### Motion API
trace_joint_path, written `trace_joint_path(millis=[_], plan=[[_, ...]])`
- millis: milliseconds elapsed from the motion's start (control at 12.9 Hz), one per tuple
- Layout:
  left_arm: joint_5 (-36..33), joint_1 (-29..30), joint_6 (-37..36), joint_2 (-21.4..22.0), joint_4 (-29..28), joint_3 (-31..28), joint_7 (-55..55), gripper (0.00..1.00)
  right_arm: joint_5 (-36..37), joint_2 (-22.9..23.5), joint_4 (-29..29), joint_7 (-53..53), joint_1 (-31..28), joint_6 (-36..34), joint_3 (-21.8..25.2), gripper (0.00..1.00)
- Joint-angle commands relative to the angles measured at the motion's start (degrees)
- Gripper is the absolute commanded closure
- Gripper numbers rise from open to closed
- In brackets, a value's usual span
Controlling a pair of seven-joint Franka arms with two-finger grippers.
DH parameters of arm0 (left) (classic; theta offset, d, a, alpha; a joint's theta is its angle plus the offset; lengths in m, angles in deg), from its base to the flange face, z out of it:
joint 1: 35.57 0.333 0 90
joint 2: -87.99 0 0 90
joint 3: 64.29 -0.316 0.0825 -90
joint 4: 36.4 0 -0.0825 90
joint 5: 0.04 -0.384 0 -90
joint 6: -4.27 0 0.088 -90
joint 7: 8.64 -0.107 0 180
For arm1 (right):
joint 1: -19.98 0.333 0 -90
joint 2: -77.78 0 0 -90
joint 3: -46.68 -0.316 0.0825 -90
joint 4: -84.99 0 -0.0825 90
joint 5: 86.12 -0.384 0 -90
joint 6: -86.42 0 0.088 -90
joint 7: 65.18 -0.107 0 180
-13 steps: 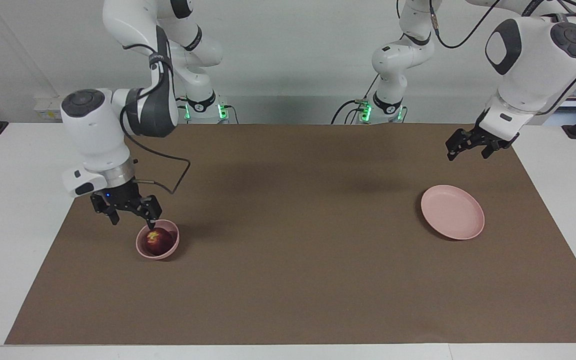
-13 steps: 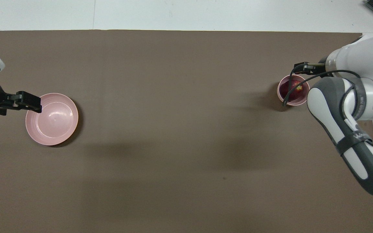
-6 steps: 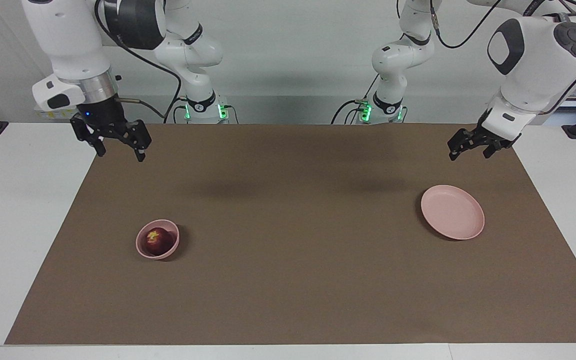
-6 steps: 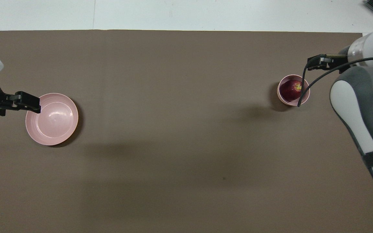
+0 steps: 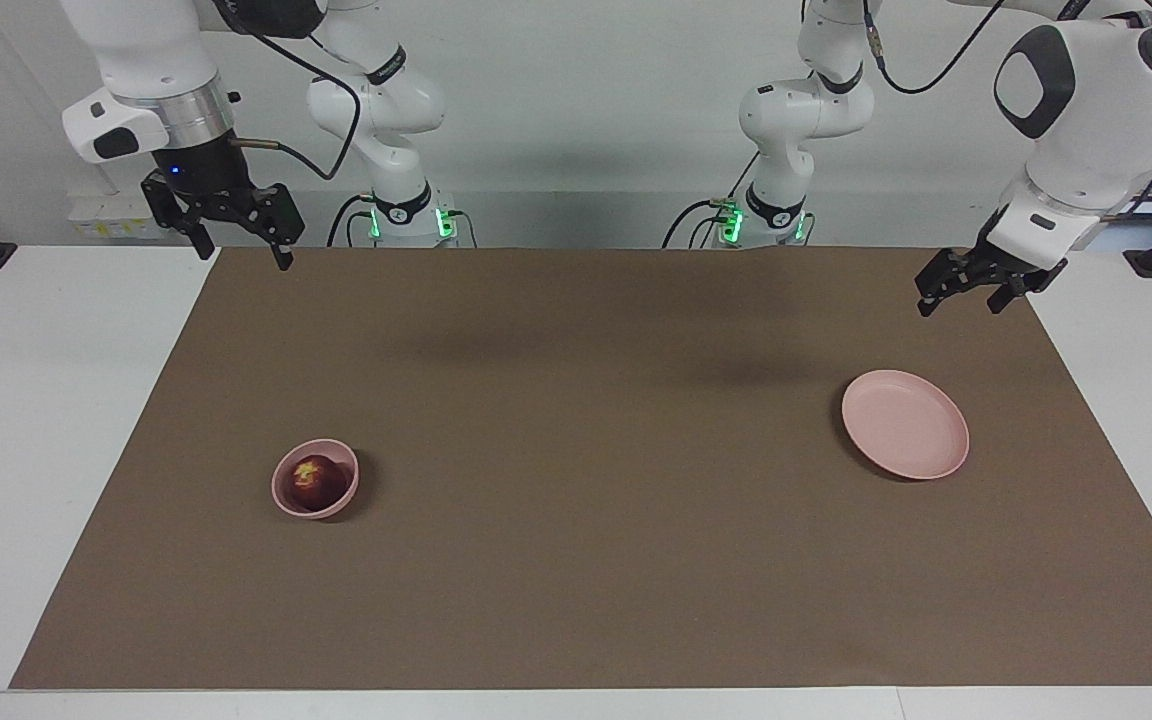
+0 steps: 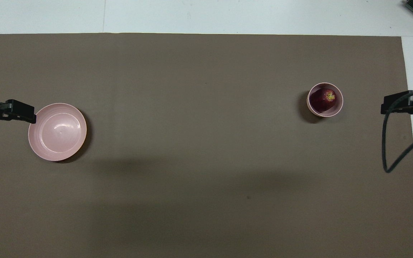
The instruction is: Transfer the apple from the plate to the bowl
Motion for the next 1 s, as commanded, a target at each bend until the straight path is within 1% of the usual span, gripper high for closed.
trace_joint_path(millis=[0,155,309,386,618,928], plan=[[0.9,-7.1,-1.0,1.0,0.3,-7.9,-1.1,0.0,-2.3,0.1,-0.3,-0.7,-0.5,-3.2,-0.1,0.0],[1.8,-6.2,-1.1,1.8,0.3,-7.2,-1.3,0.0,-2.3,0.7,2.5,-0.7,-0.8,-5.5,-0.3,0.0],[4.4,-5.7,-1.1,2.5,0.8,-7.4,-3.9,0.0,-2.8,2.2,5.0,-0.6,-0.7,-5.6,-0.4,0.0],[5.0,-5.5,-1.9,2.6,1.9,-7.3,-4.5,0.0,-3.3,2.6,5.3,-0.6,-0.7,-5.7,-0.4,0.0],[5.0,-5.5,-9.3,1.5,8.3,-7.2,-5.1,0.0,-3.5,2.7,5.3,-0.6,-0.7,-5.8,-0.3,0.0],[4.4,-6.5,-9.3,2.3,7.3,-7.3,-5.1,0.0,-3.6,2.7,5.0,0.4,-0.9,-5.0,-0.3,0.0]])
